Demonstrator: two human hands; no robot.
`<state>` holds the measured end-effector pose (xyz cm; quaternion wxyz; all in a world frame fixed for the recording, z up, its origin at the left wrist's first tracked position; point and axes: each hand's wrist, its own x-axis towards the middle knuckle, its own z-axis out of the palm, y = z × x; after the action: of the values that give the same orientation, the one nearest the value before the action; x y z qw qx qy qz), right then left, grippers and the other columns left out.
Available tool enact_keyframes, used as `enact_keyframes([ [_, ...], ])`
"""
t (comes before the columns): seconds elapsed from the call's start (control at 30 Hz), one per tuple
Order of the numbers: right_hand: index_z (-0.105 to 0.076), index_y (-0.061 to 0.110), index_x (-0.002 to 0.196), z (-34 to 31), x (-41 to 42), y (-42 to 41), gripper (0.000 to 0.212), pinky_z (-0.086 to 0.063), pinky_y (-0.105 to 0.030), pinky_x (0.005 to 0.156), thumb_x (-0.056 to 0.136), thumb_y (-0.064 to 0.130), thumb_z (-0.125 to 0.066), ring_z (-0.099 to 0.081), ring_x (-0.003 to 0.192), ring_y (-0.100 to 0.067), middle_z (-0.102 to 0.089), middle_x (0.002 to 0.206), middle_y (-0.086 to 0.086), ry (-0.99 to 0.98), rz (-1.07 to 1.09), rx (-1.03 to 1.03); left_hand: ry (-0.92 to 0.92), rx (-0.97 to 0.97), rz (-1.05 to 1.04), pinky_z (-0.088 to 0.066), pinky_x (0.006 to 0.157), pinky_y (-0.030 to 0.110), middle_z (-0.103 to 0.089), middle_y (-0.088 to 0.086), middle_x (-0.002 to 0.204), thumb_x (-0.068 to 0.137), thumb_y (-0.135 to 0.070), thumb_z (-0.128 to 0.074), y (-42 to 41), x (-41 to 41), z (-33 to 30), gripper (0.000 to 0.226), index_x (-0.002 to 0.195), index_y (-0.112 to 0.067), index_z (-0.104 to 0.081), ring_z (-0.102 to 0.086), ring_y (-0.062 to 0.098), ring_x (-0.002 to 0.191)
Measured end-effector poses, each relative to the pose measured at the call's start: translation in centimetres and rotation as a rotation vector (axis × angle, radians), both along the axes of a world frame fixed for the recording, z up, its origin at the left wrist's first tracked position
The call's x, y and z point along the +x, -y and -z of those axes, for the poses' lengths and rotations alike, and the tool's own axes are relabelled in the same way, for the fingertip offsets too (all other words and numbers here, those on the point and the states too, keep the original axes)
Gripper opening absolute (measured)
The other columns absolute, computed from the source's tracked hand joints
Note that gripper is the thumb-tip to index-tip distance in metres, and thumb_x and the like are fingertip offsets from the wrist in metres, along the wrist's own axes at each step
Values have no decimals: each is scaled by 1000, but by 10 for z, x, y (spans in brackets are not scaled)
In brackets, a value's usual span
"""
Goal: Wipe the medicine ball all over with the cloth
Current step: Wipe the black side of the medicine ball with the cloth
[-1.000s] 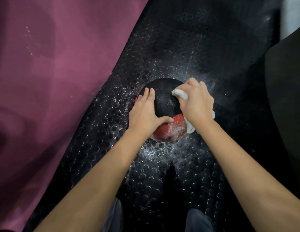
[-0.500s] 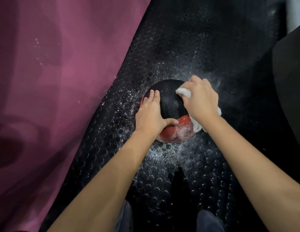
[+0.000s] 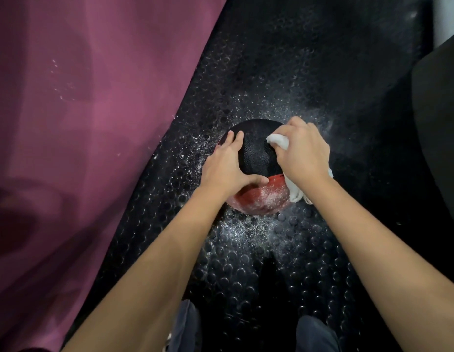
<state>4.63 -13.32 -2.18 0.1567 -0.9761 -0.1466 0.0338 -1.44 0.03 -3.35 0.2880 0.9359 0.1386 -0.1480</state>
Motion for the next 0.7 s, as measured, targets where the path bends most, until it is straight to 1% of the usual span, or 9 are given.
enact_keyframes([
  [0.1,-69,23,99,0,-5,1,17,-34,-33,64,94,18,-53,-46,99,-23,-51,99,1,15,-16,-6,-15,-11,-36,-24,115,39,-4,5,163,63,-56,-82,3,-4,3,127,156,-15,-4,-16,23,148],
  [0.17,-70,23,98,0,-9,5,18,-35,-33,63,94,19,-53,-47,98,-23,-52,98,1,19,-48,-5,-40,-47,-87,-19,117,36,-2,7,163,62,-52,-85,4,-10,6,132,155,-10,-1,-9,20,150],
  [0.23,-71,26,96,-1,-8,11,17,-34,-33,63,94,22,-54,-48,96,-23,-53,97,3,0,-79,7,-40,-52,-87,-14,118,35,1,5,163,62,-51,-84,7,-18,8,133,155,-9,0,-4,18,150],
  [0.3,-71,29,95,-2,1,14,17,-32,-32,64,94,24,-55,-48,97,-23,-52,95,5,-30,-47,14,-31,-35,-64,-11,119,33,3,4,163,63,-52,-83,12,-24,10,132,155,-11,2,-2,18,150],
  [0.4,-70,25,98,-5,6,8,17,-31,-33,67,93,21,-55,-48,100,-24,-50,96,4,-24,55,3,-14,1,-69,-11,119,32,1,4,163,62,-54,-83,20,-23,10,133,155,-10,1,-3,18,150],
  [0.47,-69,25,100,-3,-9,5,17,-32,-32,66,91,18,-55,-48,100,-23,-54,103,2,9,-5,-18,-9,8,-75,-12,120,33,-1,5,163,60,-54,-84,20,-20,10,133,155,-9,-1,-3,18,150],
  [0.53,-70,27,99,-2,-24,8,19,-32,-31,62,93,18,-55,-46,98,-20,-55,104,5,38,-138,-30,-5,5,-72,-11,120,33,-1,6,163,61,-54,-83,20,-22,9,133,155,-8,-1,-2,18,150],
  [0.57,-70,29,99,-3,-23,11,19,-32,-31,62,94,21,-55,-45,98,-20,-54,103,6,37,-154,-31,-6,7,-61,-10,120,32,0,6,163,62,-54,-82,22,-23,9,132,155,-8,0,-1,18,150],
  [0.7,-70,27,101,-8,8,9,20,-35,-34,68,95,22,-52,-46,103,-24,-53,103,2,-15,16,-38,-5,74,-16,-6,121,33,1,7,163,64,-56,-79,31,-20,6,130,154,-8,2,1,18,150],
])
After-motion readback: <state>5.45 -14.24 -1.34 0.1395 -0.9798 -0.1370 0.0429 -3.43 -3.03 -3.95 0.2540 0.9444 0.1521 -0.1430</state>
